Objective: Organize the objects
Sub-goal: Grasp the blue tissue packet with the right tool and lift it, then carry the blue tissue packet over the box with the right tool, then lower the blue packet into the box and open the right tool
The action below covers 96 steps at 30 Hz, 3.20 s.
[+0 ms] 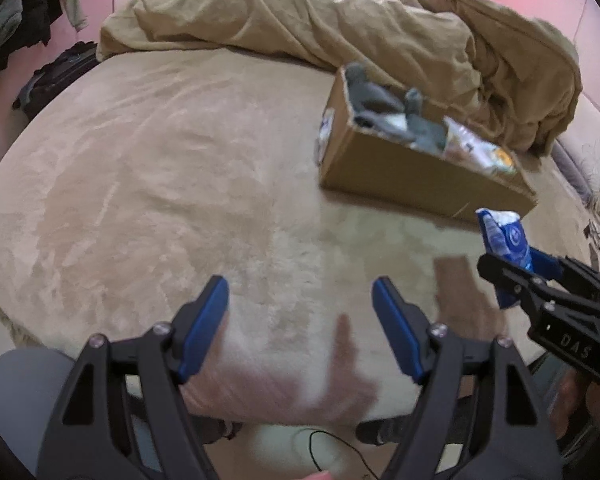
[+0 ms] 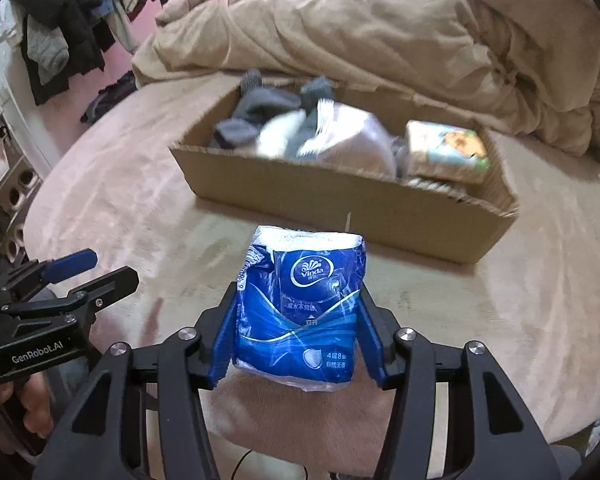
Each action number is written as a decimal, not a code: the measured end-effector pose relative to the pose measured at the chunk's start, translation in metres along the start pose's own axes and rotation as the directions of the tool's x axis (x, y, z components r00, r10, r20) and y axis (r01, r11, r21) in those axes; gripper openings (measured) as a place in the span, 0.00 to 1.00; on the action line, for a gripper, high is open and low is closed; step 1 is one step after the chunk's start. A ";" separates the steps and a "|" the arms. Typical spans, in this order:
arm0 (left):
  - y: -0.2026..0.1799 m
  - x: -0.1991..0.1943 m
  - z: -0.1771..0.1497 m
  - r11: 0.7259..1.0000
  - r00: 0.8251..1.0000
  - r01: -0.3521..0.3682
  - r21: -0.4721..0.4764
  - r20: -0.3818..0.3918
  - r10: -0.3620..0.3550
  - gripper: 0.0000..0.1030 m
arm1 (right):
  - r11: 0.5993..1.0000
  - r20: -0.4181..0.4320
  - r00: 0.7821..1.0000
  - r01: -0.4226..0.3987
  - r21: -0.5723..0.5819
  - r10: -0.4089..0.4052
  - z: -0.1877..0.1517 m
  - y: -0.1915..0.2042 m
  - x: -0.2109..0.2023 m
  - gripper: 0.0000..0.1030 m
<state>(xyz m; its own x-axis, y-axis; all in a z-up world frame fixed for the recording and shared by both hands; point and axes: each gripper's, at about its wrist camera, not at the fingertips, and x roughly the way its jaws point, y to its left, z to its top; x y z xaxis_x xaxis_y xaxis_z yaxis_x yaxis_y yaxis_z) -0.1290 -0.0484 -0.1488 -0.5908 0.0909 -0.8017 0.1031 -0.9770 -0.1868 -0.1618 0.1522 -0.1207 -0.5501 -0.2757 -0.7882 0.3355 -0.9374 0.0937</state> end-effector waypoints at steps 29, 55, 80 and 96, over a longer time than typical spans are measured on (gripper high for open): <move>-0.010 -0.120 0.090 0.999 0.971 0.022 0.041 0.237 -0.031 0.79 | 1.000 0.223 0.975 -0.019 -0.006 0.020 0.088 0.017 -0.115 0.54; 0.043 0.021 0.118 1.000 0.994 -0.004 -0.013 0.107 0.006 0.79 | 0.998 0.051 0.997 -0.065 -0.006 0.065 0.127 0.027 0.064 0.55; -0.002 -0.011 0.100 0.999 0.994 -0.002 0.050 0.113 -0.004 0.79 | 0.999 0.095 0.994 0.043 0.015 -0.044 0.110 -0.010 0.024 0.76; -0.043 -0.112 0.059 0.994 0.982 -0.018 0.106 0.188 -0.002 0.79 | 0.996 0.174 0.983 0.046 0.072 -0.058 0.065 -0.012 -0.097 0.78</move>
<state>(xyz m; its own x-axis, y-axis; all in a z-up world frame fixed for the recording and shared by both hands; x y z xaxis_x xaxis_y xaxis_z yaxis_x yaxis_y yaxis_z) -0.1143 -0.0282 -0.0178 -0.7306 0.0551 -0.6806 0.0284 -0.9934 -0.1109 -0.1618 0.1762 -0.0061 -0.6934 -0.2540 -0.6743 0.2538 -0.9619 0.1014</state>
